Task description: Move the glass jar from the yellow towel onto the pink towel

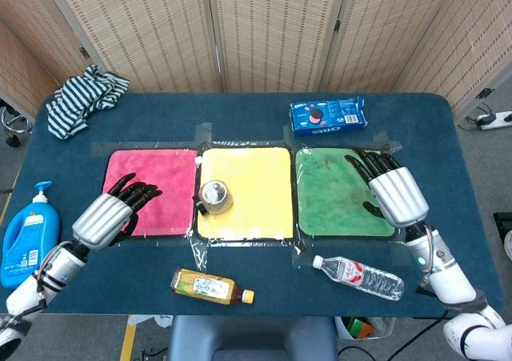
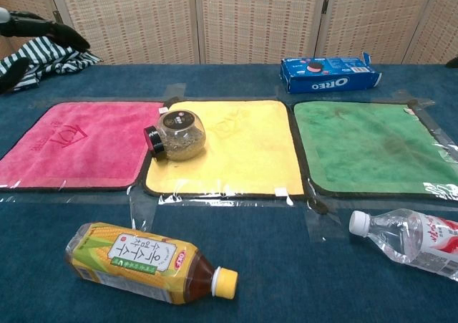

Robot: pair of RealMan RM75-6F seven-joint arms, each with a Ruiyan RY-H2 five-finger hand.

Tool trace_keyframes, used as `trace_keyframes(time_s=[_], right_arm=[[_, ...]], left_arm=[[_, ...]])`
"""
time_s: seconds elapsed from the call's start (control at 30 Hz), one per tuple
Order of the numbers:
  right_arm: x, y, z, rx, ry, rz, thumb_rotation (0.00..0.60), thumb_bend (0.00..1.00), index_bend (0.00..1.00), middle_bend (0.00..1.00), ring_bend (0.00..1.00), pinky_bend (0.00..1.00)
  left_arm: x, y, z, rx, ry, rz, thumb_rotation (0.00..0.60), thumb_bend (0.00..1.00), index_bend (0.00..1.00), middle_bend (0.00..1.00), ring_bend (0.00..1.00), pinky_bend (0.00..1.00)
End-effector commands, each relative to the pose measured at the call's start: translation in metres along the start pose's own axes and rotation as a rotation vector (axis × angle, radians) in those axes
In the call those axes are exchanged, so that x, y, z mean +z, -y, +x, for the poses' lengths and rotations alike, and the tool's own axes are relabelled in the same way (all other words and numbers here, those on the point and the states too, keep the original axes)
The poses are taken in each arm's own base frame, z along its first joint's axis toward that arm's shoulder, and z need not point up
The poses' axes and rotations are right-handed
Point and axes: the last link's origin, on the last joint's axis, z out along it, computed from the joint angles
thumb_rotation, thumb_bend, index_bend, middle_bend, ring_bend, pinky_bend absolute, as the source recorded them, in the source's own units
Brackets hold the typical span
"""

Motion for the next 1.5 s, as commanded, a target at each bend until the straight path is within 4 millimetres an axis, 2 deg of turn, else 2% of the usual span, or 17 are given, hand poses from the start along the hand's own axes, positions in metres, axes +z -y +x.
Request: trace_keyframes(time_s=[0.03, 0.13, 0.17, 0.23, 0.27, 0.33, 0.4, 0.63, 0.77, 0.93, 1.07, 1.27, 1.5], right_arm=[[-0.023, -0.007, 0.003, 0.012, -0.009, -0.019, 0.6, 0.07, 0.13, 0.15, 0.2, 0.25], [-0.037, -0.01, 0.002, 0.016, -0.014, -0.033, 0.6, 0.07, 0.13, 0.15, 0.2, 0.25], [-0.04, -0.011, 0.002, 0.018, -0.013, -0.037, 0.6, 0.07, 0.13, 0.15, 0.2, 0.25], [-0.046, -0.012, 0.0, 0.022, -0.014, -0.042, 0.6, 0.07, 0.13, 0.15, 0.2, 0.25], [-0.049, -0.013, 0.0, 0.023, -0.014, -0.044, 0.6, 0.07, 0.13, 0.15, 0.2, 0.25], [-0.052, -0.014, -0.001, 0.025, -0.014, -0.046, 0.6, 0.07, 0.13, 0.15, 0.2, 0.25], [-0.055, -0.014, -0.002, 0.026, -0.011, -0.047, 0.6, 0.07, 0.13, 0.15, 0.19, 0.25], [-0.063, -0.014, -0.004, 0.032, -0.009, -0.049, 0.6, 0.07, 0.13, 0.15, 0.19, 0.25], [-0.066, -0.015, -0.006, 0.038, -0.002, -0.057, 0.6, 0.07, 0.13, 0.15, 0.2, 0.25], [-0.07, -0.017, -0.008, 0.044, 0.006, -0.067, 0.6, 0.07, 0.13, 0.15, 0.2, 0.25], [-0.073, -0.019, -0.009, 0.041, 0.009, -0.078, 0.6, 0.07, 0.13, 0.15, 0.2, 0.25], [-0.074, -0.022, -0.012, 0.052, 0.019, -0.088, 0.6, 0.07, 0.13, 0.15, 0.2, 0.25], [-0.075, -0.022, -0.015, 0.048, 0.022, -0.088, 0.6, 0.07, 0.13, 0.15, 0.2, 0.25]], left_arm=[[0.031, -0.015, 0.005, 0.008, 0.039, -0.088, 0.6, 0.83, 0.11, 0.14, 0.13, 0.02], [0.051, -0.025, 0.006, 0.01, 0.066, -0.134, 0.596, 0.83, 0.1, 0.13, 0.11, 0.01], [0.057, -0.028, 0.006, 0.006, 0.076, -0.146, 0.564, 0.83, 0.1, 0.13, 0.1, 0.01], [0.072, -0.036, 0.006, -0.007, 0.099, -0.172, 0.426, 0.83, 0.1, 0.13, 0.1, 0.0], [0.078, -0.04, 0.006, -0.011, 0.102, -0.185, 0.381, 0.83, 0.1, 0.13, 0.1, 0.0], [0.089, -0.047, 0.004, -0.011, 0.115, -0.206, 0.299, 0.83, 0.1, 0.13, 0.1, 0.0], [0.101, -0.056, 0.002, 0.0, 0.13, -0.23, 0.26, 0.83, 0.1, 0.13, 0.1, 0.0], [0.138, -0.082, -0.008, 0.033, 0.189, -0.279, 0.224, 0.83, 0.13, 0.13, 0.1, 0.0], [0.157, -0.092, -0.016, 0.069, 0.215, -0.29, 0.225, 0.83, 0.16, 0.13, 0.11, 0.01], [0.18, -0.098, -0.029, 0.105, 0.255, -0.276, 0.211, 0.83, 0.17, 0.14, 0.12, 0.01], [0.194, -0.099, -0.041, 0.135, 0.291, -0.255, 0.17, 0.83, 0.18, 0.14, 0.12, 0.01], [0.206, -0.093, -0.053, 0.19, 0.317, -0.219, 0.163, 0.83, 0.21, 0.15, 0.12, 0.01], [0.207, -0.083, -0.067, 0.258, 0.359, -0.193, 0.138, 0.83, 0.24, 0.19, 0.14, 0.01]])
